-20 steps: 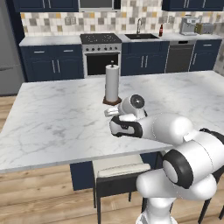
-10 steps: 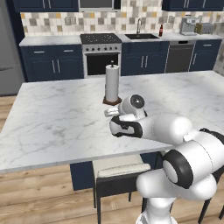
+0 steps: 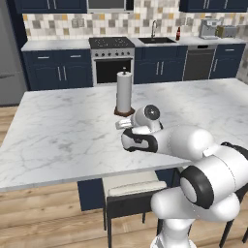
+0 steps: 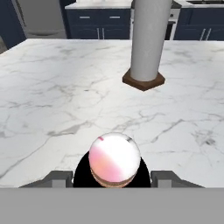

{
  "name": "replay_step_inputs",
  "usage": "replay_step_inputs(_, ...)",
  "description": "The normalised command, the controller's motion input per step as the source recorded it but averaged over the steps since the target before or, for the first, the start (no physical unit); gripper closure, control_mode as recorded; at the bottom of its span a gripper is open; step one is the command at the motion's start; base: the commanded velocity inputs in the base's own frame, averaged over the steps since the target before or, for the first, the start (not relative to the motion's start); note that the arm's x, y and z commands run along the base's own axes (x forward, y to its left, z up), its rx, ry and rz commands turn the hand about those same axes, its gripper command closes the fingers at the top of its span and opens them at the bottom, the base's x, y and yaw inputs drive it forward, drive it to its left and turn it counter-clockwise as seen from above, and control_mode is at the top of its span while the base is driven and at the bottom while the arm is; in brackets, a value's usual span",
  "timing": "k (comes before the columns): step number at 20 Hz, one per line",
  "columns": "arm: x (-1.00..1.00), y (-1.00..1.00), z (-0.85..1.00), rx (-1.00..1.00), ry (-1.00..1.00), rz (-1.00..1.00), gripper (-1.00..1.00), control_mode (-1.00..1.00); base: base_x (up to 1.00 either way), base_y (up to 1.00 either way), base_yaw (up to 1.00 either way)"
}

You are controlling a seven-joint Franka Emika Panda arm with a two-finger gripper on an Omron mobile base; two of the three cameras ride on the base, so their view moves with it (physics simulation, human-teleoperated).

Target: Place the large bottle from the dining counter next to the other large bottle outside the sink, and place the small bottle from the dining counter next to the other small bottle inside the sink.

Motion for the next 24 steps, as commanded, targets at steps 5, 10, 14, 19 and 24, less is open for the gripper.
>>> replay_step_inputs(5, 0.00, 0.00, 0.00, 0.00, 0.00, 0.00, 1.00, 1.00, -0.18, 0.28, 0.00)
replay_step_inputs(10, 0.00, 0.00, 0.00, 0.00, 0.00, 0.00, 1.00, 1.00, -0.38, 0.43, 0.00)
replay_step_inputs(14, 0.00, 0.00, 0.00, 0.00, 0.00, 0.00, 1.00, 1.00, -0.50, 0.46, 0.00)
replay_step_inputs(19, 0.00, 0.00, 0.00, 0.00, 0.00, 0.00, 1.00, 1.00, -0.56, 0.36, 0.00)
replay_step_inputs(24, 0.00, 0.00, 0.00, 0.00, 0.00, 0.00, 1.00, 1.00, -0.47, 0.05, 0.00)
